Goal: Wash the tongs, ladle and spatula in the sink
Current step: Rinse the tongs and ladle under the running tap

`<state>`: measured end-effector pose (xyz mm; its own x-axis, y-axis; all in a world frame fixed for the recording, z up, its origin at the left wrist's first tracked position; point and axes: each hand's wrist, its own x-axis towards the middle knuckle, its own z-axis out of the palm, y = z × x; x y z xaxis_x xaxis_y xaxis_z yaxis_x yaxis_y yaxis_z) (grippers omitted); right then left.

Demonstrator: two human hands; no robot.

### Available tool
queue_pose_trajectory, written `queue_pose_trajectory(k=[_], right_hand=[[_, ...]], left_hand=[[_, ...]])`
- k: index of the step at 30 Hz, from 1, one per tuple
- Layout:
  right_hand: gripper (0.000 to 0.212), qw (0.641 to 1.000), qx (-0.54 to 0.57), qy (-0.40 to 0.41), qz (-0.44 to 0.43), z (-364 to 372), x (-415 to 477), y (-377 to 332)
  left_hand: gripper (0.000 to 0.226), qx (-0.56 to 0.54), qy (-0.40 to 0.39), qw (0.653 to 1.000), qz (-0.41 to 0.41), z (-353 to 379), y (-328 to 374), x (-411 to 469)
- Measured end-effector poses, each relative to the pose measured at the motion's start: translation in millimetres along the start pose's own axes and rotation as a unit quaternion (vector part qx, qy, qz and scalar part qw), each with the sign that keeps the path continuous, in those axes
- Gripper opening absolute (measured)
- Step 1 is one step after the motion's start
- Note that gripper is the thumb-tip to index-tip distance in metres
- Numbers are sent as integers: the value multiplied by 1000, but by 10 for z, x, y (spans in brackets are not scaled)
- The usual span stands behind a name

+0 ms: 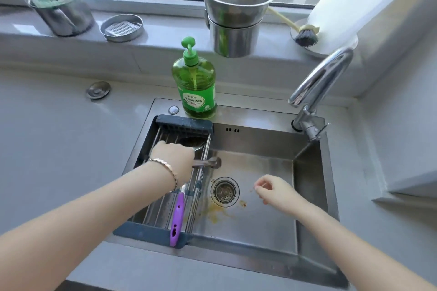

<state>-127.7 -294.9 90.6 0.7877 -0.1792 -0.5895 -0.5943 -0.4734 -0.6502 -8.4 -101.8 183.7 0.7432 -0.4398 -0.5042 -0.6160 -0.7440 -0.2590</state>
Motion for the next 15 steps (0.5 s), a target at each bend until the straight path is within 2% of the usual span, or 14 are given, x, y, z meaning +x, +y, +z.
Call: queue_pose_trajectory(k=[2,4,7,10,15], right_hand=[[10,999,3,46,5,-212,-19,33],[16,993,33,110,38,-440,24,92],[36,962,129,211,114,-802,186,145],[48,922,208,259,198,-1157,375,121],[56,896,225,277,264,-1448,756,31]], left_hand=[[17,-183,14,983,4,-69,175,75],[17,-326,13,945,0,-62,375,200],[15,-456,-1,890,-7,19,659,375],[13,-500,-1,866,-10,94,852,512],[16,-480,32,876,-17,111,957,630]])
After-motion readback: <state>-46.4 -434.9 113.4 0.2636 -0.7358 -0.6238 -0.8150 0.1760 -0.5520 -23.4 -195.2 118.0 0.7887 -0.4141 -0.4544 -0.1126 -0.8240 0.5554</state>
